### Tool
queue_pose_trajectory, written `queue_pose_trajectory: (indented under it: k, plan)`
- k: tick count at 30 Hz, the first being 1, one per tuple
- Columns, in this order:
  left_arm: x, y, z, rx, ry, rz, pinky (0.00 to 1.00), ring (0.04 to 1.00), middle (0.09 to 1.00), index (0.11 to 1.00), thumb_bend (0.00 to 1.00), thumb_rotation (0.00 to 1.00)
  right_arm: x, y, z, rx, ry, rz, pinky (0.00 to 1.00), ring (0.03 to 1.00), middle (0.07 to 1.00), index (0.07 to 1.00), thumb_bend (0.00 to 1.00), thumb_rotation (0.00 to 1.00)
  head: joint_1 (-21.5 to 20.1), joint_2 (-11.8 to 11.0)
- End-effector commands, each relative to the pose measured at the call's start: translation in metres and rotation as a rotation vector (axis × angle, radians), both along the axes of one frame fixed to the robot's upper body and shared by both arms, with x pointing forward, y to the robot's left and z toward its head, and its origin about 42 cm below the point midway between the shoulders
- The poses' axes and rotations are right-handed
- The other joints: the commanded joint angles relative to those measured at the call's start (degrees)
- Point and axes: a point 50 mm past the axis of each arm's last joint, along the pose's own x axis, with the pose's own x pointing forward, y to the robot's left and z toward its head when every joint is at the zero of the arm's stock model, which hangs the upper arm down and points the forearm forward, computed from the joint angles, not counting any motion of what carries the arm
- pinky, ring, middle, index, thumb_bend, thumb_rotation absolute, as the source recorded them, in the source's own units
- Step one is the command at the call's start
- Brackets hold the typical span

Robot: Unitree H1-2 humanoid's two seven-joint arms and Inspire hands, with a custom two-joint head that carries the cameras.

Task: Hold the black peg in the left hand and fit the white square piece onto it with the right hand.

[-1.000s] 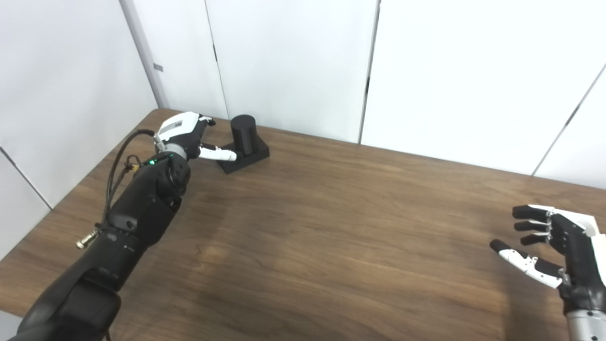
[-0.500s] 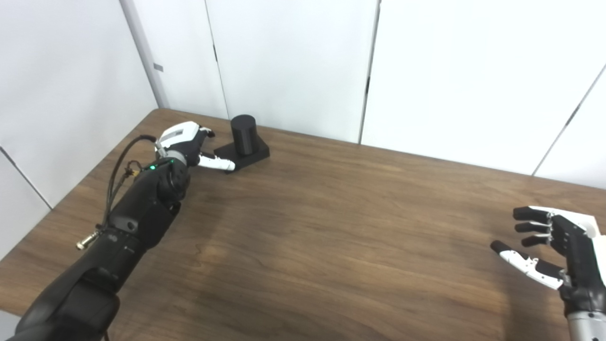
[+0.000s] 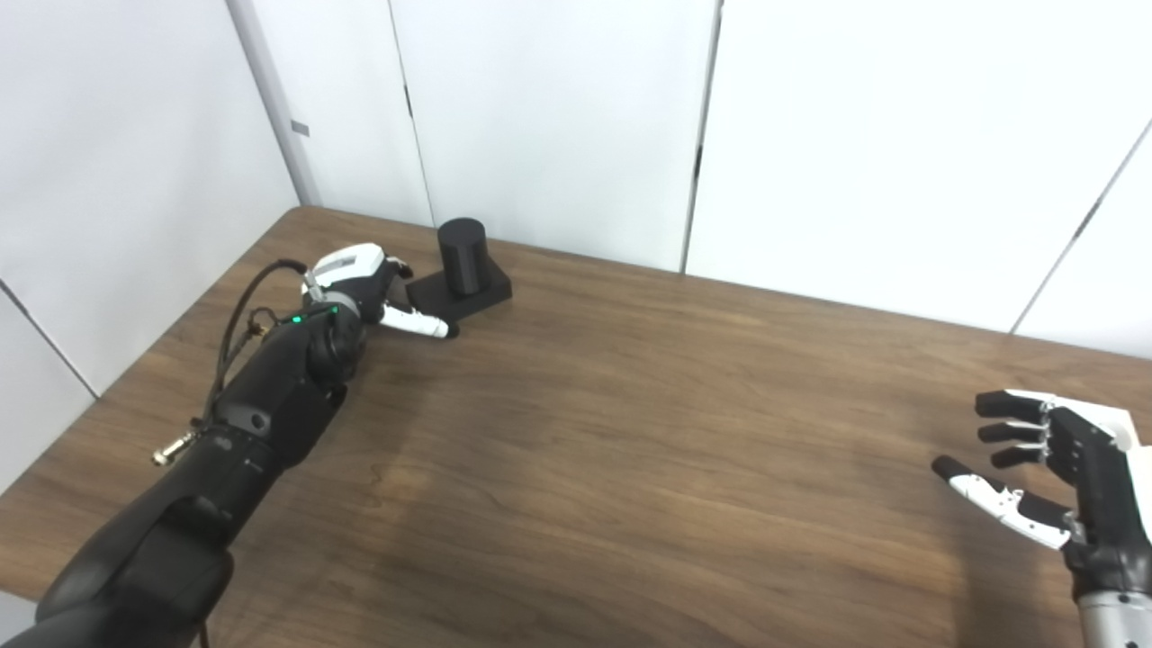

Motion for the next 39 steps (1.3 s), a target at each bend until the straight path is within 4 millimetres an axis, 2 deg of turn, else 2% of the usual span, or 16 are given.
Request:
queue_pose_trajectory:
  k: [1, 10, 16, 23, 24, 26, 31, 34, 39]
  plan:
    - [0.015, 0.006, 0.036, 0.049, -0.093, -0.012, 0.96, 1.0, 0.999, 0.873, 1.0, 0.57, 0.006, 0.003, 0.015, -0.01, -0.074, 0.009, 0.47, 0.594, 0.647, 0.607, 0.55, 0.0, 0.0, 0.0]
    - [0.024, 0.007, 0.034, 0.044, -0.081, -0.012, 0.93, 1.0, 0.996, 0.861, 1.0, 0.53, 0.006, 0.006, 0.016, -0.003, -0.076, 0.005, 0.47, 0.591, 0.644, 0.603, 0.55, 0.0, -0.3, -0.1]
    - [0.031, 0.007, 0.033, 0.053, -0.073, -0.017, 0.87, 1.0, 0.984, 0.845, 0.99, 0.52, 0.004, 0.005, 0.017, 0.002, -0.076, 0.003, 0.47, 0.585, 0.645, 0.607, 0.55, 0.0, -0.8, 0.0]
    - [0.035, 0.007, 0.029, 0.052, -0.073, -0.033, 0.83, 0.997, 0.952, 0.815, 0.88, 0.45, 0.004, 0.004, 0.019, -0.01, -0.088, -0.001, 0.46, 0.595, 0.642, 0.599, 0.55, 0.0, -0.7, 0.2]
    - [0.035, 0.007, 0.028, 0.05, -0.072, -0.035, 0.82, 0.994, 0.948, 0.81, 0.87, 0.44, 0.004, 0.004, 0.019, -0.01, -0.086, -0.003, 0.46, 0.593, 0.638, 0.546, 0.52, 0.06, -0.7, 0.2]
    - [0.034, 0.005, 0.028, 0.04, -0.073, -0.042, 0.79, 0.985, 0.94, 0.792, 0.84, 0.41, 0.003, 0.003, 0.019, -0.012, -0.084, -0.004, 0.46, 0.595, 0.638, 0.502, 0.5, 0.1, -0.7, 0.4]
    - [0.033, 0.003, 0.027, 0.035, -0.064, -0.054, 0.76, 0.966, 0.924, 0.751, 0.76, 0.34, 0.004, 0.002, 0.019, -0.009, -0.085, -0.003, 0.46, 0.59, 0.635, 0.491, 0.5, 0.11, -0.4, 0.6]
    - [0.032, 0.002, 0.025, 0.008, -0.069, -0.055, 0.75, 0.952, 0.902, 0.672, 0.73, 0.28, 0.004, 0.002, 0.019, -0.012, -0.089, -0.003, 0.46, 0.589, 0.633, 0.491, 0.5, 0.12, -0.4, 0.7]
    - [0.027, 0.001, 0.021, -0.006, -0.075, -0.064, 0.72, 0.931, 0.891, 0.616, 0.7, 0.24, 0.004, 0.002, 0.02, -0.014, -0.085, -0.01, 0.45, 0.585, 0.635, 0.491, 0.5, 0.11, -0.4, 0.8]
